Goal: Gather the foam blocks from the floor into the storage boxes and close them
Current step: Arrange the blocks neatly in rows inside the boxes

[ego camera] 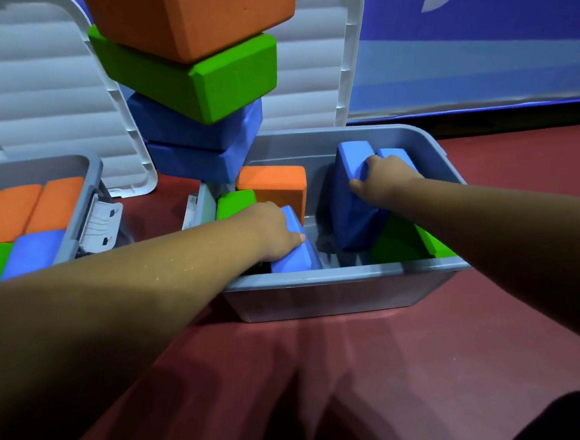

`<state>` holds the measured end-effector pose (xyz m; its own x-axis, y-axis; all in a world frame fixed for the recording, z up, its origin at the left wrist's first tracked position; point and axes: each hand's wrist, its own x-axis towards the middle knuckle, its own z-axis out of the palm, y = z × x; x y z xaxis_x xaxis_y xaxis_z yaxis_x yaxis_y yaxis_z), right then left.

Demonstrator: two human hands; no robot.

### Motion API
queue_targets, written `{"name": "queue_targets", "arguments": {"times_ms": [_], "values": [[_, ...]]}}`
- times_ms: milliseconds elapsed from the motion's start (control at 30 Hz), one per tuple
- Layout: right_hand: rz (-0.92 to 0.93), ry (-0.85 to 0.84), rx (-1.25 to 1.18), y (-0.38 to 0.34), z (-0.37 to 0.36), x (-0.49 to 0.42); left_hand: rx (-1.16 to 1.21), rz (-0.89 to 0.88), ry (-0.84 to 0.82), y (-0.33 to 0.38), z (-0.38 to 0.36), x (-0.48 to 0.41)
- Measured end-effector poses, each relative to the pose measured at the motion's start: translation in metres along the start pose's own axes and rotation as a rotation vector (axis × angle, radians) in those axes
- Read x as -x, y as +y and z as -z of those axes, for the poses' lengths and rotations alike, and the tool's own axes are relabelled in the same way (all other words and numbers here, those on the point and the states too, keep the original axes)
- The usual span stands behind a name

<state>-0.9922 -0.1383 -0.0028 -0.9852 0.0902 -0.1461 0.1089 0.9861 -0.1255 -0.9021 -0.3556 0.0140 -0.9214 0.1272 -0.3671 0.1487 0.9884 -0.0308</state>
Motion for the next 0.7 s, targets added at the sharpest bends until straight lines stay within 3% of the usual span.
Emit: {"name": "queue_targets", "arguments": {"times_ms": [200, 500, 700], "values": [[-0.001, -0.026, 0.179, 0.020, -0.002, -0.005, 0.027, 0.030, -0.045, 0.011, -0.004, -0.007], [0.072, -0.021, 0.164, 0.031, -0.003, -0.010, 0.042, 0.035, -0.085, 0.042, -0.003, -0.016], [0.082, -0.028, 0.075, 0.027, 0.011, 0.001, 0.239, 0.061, -0.163, 0.053, -0.003, -0.020]]}}
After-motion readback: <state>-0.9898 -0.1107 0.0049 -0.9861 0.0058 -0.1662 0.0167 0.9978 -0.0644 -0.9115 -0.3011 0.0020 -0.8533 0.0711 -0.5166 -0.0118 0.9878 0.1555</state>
